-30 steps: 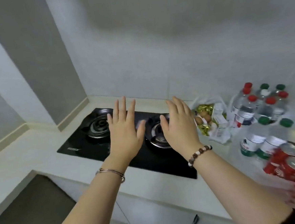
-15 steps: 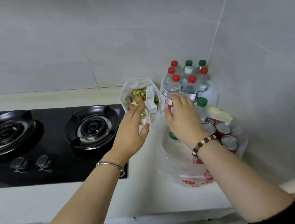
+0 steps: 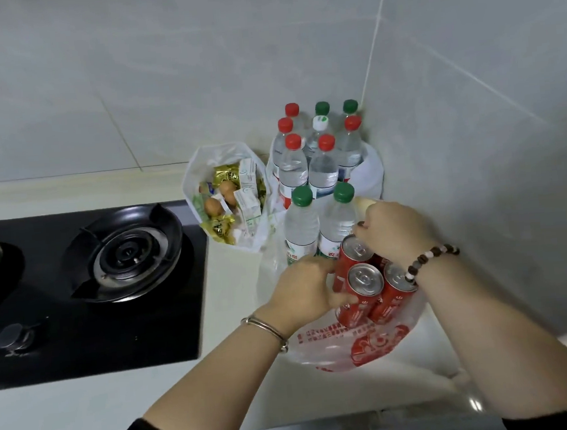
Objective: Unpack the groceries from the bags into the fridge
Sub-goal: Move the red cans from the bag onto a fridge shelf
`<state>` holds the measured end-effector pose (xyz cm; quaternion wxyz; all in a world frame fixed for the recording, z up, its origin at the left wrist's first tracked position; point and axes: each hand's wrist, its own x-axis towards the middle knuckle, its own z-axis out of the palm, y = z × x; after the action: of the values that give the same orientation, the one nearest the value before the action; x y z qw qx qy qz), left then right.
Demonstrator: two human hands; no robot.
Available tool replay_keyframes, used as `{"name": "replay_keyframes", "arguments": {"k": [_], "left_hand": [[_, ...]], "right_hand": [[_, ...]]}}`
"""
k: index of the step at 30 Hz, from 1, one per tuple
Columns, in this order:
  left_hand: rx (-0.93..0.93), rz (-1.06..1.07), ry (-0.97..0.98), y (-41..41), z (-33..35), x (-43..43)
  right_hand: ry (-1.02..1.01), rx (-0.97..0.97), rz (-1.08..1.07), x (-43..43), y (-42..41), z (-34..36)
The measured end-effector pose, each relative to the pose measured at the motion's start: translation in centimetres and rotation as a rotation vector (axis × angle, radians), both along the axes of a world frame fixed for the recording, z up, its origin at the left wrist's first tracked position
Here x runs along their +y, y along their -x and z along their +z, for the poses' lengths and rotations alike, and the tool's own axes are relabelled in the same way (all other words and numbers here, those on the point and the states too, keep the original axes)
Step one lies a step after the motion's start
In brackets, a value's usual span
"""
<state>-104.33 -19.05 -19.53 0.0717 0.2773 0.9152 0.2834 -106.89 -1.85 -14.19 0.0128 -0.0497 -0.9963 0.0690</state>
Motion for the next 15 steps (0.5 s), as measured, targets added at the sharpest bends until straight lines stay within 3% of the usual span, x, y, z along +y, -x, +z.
{"name": "replay_keyframes", "arguments": {"k": [3, 15], "left_hand": [[-0.049, 0.018, 0.039, -0.1, -0.5, 1.8], [0.065, 0.059, 0.023, -0.1, -0.8, 1.5]], "right_hand": [[-0.009, -0.049, 0.027, 0.2, 0.7, -0.2], [-0.183, -0.215, 0.141, -1.6, 1.4, -0.5]]}}
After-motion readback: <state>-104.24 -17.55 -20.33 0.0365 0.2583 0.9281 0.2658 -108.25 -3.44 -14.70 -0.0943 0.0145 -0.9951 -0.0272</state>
